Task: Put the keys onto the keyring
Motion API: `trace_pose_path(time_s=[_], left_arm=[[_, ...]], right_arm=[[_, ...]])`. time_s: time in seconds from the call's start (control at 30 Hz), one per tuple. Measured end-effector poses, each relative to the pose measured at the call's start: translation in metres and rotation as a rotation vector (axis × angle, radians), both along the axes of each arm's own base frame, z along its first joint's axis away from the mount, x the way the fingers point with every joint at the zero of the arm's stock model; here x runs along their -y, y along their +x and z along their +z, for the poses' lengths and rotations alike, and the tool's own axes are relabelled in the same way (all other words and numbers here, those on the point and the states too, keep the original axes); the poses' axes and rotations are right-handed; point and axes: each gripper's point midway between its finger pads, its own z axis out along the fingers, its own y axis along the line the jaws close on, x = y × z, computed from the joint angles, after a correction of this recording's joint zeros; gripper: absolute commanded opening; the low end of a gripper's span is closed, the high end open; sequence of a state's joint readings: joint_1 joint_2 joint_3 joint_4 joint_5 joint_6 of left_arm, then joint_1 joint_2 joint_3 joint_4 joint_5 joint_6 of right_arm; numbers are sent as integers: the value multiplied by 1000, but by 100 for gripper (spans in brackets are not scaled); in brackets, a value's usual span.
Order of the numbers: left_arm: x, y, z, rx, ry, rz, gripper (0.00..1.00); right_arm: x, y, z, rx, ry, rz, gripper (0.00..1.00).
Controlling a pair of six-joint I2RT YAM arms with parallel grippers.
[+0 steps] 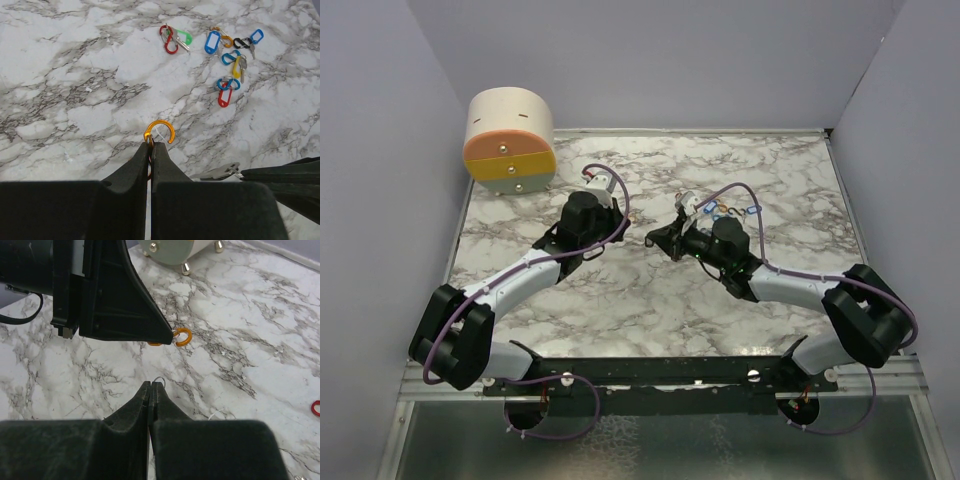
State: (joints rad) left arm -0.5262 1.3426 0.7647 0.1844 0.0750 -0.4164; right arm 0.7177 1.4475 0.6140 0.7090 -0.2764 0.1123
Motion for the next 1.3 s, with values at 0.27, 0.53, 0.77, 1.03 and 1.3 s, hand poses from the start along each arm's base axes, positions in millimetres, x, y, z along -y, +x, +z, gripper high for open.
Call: trace_pose_path(time_s=[0.27, 0.53, 0.77, 1.03, 1.3], left_arm=[[16, -9, 4, -4, -35, -52, 0], [26, -13, 11, 0, -42, -86, 0], [33, -15, 10, -10, -35, -103, 0], [35, -17, -2, -39, -11, -114, 0], [40, -18, -2, -43, -5, -125, 0]], right_arm=[[-1, 0, -11, -42, -3, 6, 1], [-2, -1, -11, -50, 2, 13, 1], [-1, 1, -11, -55, 5, 9, 1], [1, 3, -11, -56, 6, 2, 1], [3, 4, -11, -59, 8, -4, 1]])
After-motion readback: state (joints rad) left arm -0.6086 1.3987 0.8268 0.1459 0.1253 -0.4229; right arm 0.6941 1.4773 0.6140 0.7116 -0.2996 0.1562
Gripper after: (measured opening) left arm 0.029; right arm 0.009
